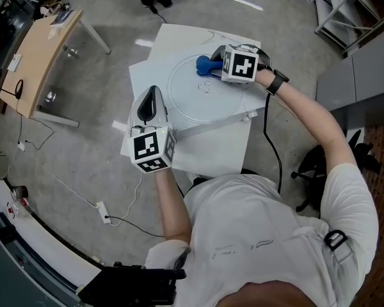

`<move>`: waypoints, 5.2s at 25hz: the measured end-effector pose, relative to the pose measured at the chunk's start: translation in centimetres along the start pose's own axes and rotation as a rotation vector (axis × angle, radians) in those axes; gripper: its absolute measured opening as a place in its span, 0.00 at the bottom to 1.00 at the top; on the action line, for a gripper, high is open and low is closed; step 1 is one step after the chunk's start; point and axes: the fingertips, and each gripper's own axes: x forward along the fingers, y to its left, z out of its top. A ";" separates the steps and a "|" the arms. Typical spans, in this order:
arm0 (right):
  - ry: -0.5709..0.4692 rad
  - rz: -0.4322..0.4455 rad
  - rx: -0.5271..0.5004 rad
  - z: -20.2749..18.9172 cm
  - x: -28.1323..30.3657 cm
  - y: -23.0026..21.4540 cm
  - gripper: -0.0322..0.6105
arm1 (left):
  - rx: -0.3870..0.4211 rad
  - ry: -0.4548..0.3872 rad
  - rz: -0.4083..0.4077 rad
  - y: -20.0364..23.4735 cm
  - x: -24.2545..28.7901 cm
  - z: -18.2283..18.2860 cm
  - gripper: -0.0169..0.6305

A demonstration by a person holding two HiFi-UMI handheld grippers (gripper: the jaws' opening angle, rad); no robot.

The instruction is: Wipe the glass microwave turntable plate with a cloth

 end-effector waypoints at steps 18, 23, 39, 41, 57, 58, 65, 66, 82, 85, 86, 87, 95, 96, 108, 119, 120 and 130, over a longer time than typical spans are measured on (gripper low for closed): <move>-0.008 0.195 -0.139 0.1 -4.6 11.2 0.16 | 0.004 0.013 -0.051 -1.7 1.2 -0.1 0.03; -0.072 0.228 -0.205 4.1 -3.6 13.4 0.16 | 0.006 0.006 -0.026 -0.7 0.6 -0.1 0.03; -0.102 0.068 -0.111 8.0 1.5 4.6 0.16 | 0.000 -0.009 0.022 1.2 -0.6 0.2 0.03; -0.090 0.044 -0.057 6.3 1.4 3.3 0.16 | 0.008 -0.014 0.024 1.1 -0.6 0.0 0.03; 0.065 0.119 -0.032 -3.4 -3.7 7.3 0.16 | -0.012 0.003 -0.038 -1.0 1.1 -0.4 0.03; 0.063 0.139 -0.062 -2.9 -3.9 8.3 0.16 | -0.011 0.004 -0.041 -1.2 1.2 -0.4 0.03; -0.072 0.228 -0.152 3.8 -2.4 12.3 0.16 | -0.011 0.017 -0.034 -0.9 1.2 -1.1 0.03; -0.088 0.224 -0.155 4.8 -1.8 12.2 0.16 | -0.006 0.014 -0.029 -0.6 1.2 -1.2 0.03; -0.079 0.047 0.118 0.8 0.9 2.2 0.17 | -0.044 0.014 -0.025 0.1 0.9 -1.5 0.03; -0.043 0.051 0.104 -1.1 -0.2 3.2 0.17 | -0.048 0.018 -0.028 0.0 1.1 -1.9 0.03; -0.034 0.058 0.095 -1.5 -0.5 3.8 0.17 | -0.050 0.019 -0.030 -0.1 1.2 -1.9 0.03; -0.028 0.068 0.085 -1.8 -0.8 4.5 0.17 | -0.051 0.020 -0.031 -0.3 1.3 -2.0 0.03; -0.059 0.163 -0.041 1.1 -1.4 9.8 0.17 | -0.052 0.029 -0.031 -0.7 1.9 -2.1 0.03; -0.072 0.168 -0.054 1.9 -1.2 10.0 0.17 | -0.050 0.033 -0.032 -0.7 2.0 -2.2 0.03; -0.156 0.076 0.100 2.7 1.7 4.3 0.17 | -0.009 0.026 -0.039 -1.6 2.3 -1.9 0.03; -0.045 0.029 0.121 -3.0 -1.6 5.4 0.16 | -0.014 0.055 -0.020 -0.5 2.1 -2.8 0.03; -0.047 0.041 0.115 -2.4 -1.6 6.1 0.16 | -0.012 0.059 -0.026 -0.3 2.2 -2.7 0.03; -0.119 0.085 0.147 2.4 0.3 7.8 0.16 | -0.003 0.099 -0.075 -0.2 1.7 -3.7 0.03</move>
